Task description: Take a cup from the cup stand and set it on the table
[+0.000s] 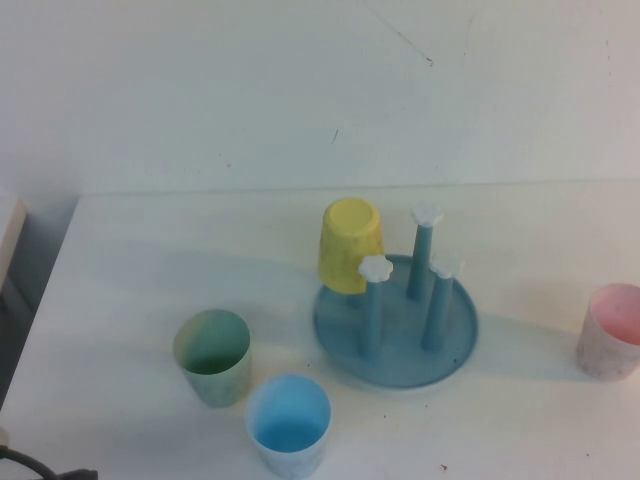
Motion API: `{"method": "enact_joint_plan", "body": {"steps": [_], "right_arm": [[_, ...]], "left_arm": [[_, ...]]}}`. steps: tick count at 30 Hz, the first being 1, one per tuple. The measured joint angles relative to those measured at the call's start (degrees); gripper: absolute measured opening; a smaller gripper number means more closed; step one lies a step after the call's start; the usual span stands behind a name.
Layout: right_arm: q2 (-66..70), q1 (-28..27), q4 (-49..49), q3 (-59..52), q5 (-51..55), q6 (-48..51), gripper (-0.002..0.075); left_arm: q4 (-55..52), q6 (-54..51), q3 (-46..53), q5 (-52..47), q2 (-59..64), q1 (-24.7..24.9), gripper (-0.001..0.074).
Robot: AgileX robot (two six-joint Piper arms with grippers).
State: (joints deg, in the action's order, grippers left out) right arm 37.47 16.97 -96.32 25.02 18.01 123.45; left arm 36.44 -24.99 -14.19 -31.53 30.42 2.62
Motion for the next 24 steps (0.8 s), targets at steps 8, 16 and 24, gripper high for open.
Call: {"method": "enact_joint_plan", "body": {"steps": [8,16,24], "right_arm": [[-5.3,0.0,1.3,-0.4,-10.3,0.1,-0.0001],[-15.7,0.0,20.8,-6.8,-20.7,-22.1,-0.0001],[-30.3,-11.5,78.2,-18.9,-14.2,-87.1,-0.0001]], "left_arm": [[0.0,0.0,0.0,-0.1,0.0,0.0,-0.0001],[0.0,-0.3,0.0,-0.3,0.0,0.0,-0.0001],[0.0,-0.3,0.0,-0.5,0.0,0.0,-0.0001]]}}
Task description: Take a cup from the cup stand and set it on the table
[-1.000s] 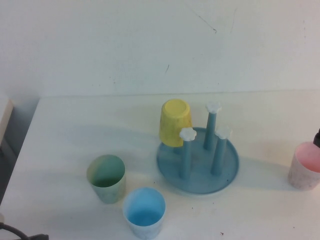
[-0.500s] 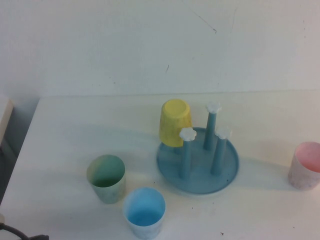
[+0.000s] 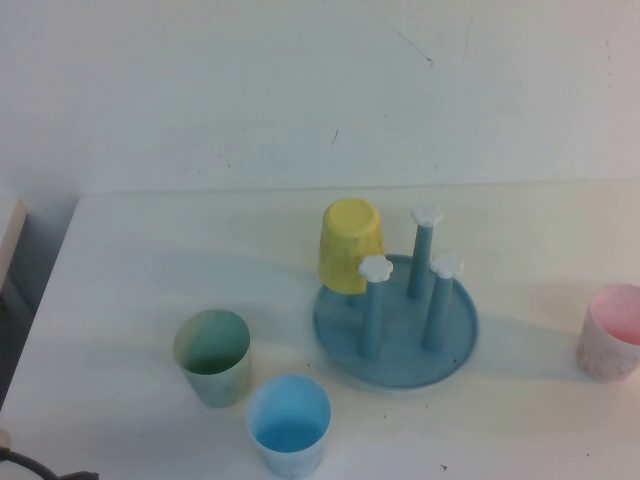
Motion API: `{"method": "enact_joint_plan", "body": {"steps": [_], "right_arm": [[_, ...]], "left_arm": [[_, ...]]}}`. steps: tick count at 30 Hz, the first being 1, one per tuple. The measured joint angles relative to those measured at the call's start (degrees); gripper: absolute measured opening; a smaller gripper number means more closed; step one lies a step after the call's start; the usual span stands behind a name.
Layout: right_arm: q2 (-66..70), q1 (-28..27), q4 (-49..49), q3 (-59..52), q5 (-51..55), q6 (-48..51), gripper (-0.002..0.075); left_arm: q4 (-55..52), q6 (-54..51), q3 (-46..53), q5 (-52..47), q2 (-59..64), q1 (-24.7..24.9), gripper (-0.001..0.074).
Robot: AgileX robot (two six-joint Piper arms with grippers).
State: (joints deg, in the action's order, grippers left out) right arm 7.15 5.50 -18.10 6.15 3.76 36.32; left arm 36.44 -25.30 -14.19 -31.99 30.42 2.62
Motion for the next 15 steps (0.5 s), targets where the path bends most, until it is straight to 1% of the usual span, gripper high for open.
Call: {"method": "enact_joint_plan", "body": {"steps": [3,4,7,9,12,15], "right_arm": [[-4.9,-6.0,10.6,-2.7,5.9,-11.2,-0.0001],[-6.2,-7.7,12.5,-3.6,7.1,-13.3,-0.0001],[-7.7,-10.5,15.0,-6.4,7.7,-17.2,-0.0001],[-7.8,-10.9,15.5,-7.5,7.6,-19.7,-0.0001],[-7.9,-10.8,15.7,-7.6,10.5,-21.3,-0.0001],[-7.9,-9.6,15.8,-7.6,12.8,-21.8,-0.0001]], "left_arm": [[0.0,0.0,0.1,0.0,0.0,0.0,-0.0001],[0.0,0.0,0.1,0.0,0.0,0.0,-0.0001],[0.0,0.0,0.1,0.0,0.0,0.0,-0.0002],[0.0,0.0,0.1,0.0,0.0,0.0,-0.0002],[0.0,0.0,0.1,0.0,0.0,0.0,-0.0002],[0.0,0.0,0.1,0.0,0.0,0.0,-0.0002]]}}
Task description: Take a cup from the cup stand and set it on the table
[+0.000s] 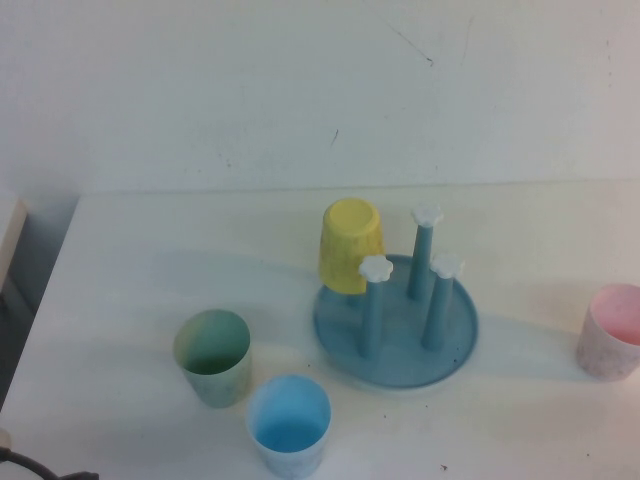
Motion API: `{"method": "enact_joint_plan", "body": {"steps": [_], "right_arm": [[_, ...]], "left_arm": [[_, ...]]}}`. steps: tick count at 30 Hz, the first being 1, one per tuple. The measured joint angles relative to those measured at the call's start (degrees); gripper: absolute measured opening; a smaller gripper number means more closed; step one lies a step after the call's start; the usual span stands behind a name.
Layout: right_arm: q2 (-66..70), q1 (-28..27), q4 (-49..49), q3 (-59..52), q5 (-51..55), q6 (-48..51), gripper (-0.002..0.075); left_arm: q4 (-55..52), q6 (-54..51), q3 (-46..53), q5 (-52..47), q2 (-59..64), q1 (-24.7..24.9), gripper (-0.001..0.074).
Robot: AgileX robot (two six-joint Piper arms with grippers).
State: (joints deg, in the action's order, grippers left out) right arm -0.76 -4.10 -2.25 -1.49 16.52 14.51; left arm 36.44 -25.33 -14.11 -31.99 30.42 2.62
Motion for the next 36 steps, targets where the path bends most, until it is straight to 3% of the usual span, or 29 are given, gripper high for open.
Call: {"method": "enact_joint_plan", "body": {"steps": [8,36], "right_arm": [[0.0,5.0,0.6,0.0,3.6,-1.4,-0.0001],[0.0,5.2,0.8,0.0,3.7,-3.1,-0.0001]], "left_arm": [[0.0,0.0,0.0,0.0,0.0,0.0,-0.0002],[0.0,0.0,0.0,0.0,0.0,0.0,-0.0002]]}}
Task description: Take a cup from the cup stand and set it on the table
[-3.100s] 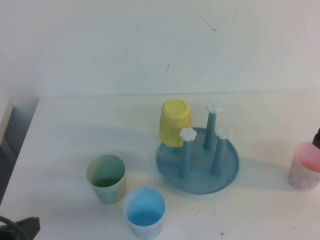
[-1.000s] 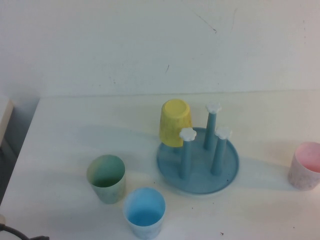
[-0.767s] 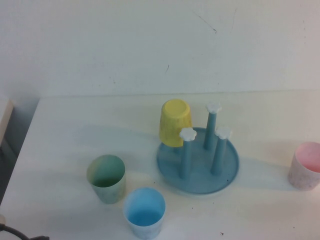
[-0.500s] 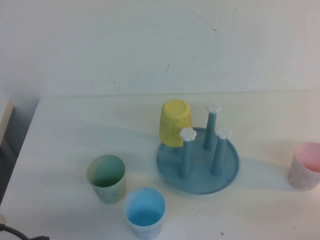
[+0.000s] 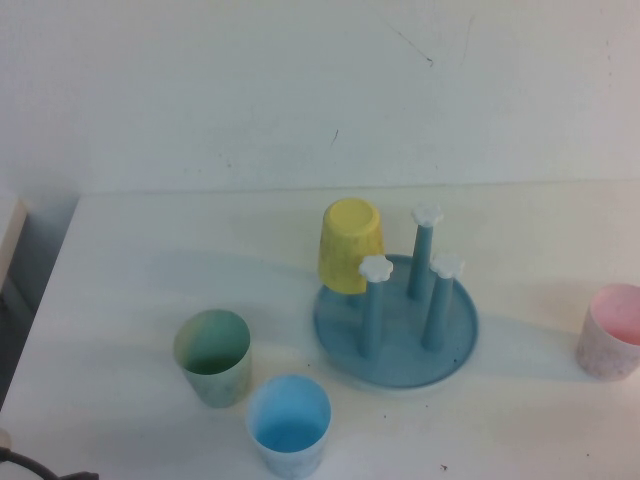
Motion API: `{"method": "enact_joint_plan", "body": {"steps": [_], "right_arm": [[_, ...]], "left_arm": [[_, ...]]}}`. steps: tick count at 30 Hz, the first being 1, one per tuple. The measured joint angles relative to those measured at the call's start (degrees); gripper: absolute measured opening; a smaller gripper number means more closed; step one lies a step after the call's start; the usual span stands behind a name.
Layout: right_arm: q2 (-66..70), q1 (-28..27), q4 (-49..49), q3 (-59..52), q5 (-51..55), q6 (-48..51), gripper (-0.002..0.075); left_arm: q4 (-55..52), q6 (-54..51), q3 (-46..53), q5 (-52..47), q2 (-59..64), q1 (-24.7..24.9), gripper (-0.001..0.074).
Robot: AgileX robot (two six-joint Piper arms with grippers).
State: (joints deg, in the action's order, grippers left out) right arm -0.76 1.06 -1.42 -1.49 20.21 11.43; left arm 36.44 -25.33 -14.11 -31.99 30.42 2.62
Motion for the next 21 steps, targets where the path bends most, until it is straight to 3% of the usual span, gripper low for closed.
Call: {"method": "enact_joint_plan", "body": {"steps": [12,18,21], "right_arm": [[0.0,0.0,0.0,0.0,0.1,0.0,-0.0001],[0.0,0.0,0.1,0.0,0.1,0.0,-0.0001],[0.0,0.0,0.1,0.0,0.1,0.0,-0.0001]], "left_arm": [[-0.5,-0.2,0.0,0.5,-1.2,0.0,-0.0002],[-1.0,-0.2,0.0,6.3,-3.8,0.0,-0.0002],[-8.2,6.0,2.0,12.8,-5.7,0.0,-0.0002]]}}
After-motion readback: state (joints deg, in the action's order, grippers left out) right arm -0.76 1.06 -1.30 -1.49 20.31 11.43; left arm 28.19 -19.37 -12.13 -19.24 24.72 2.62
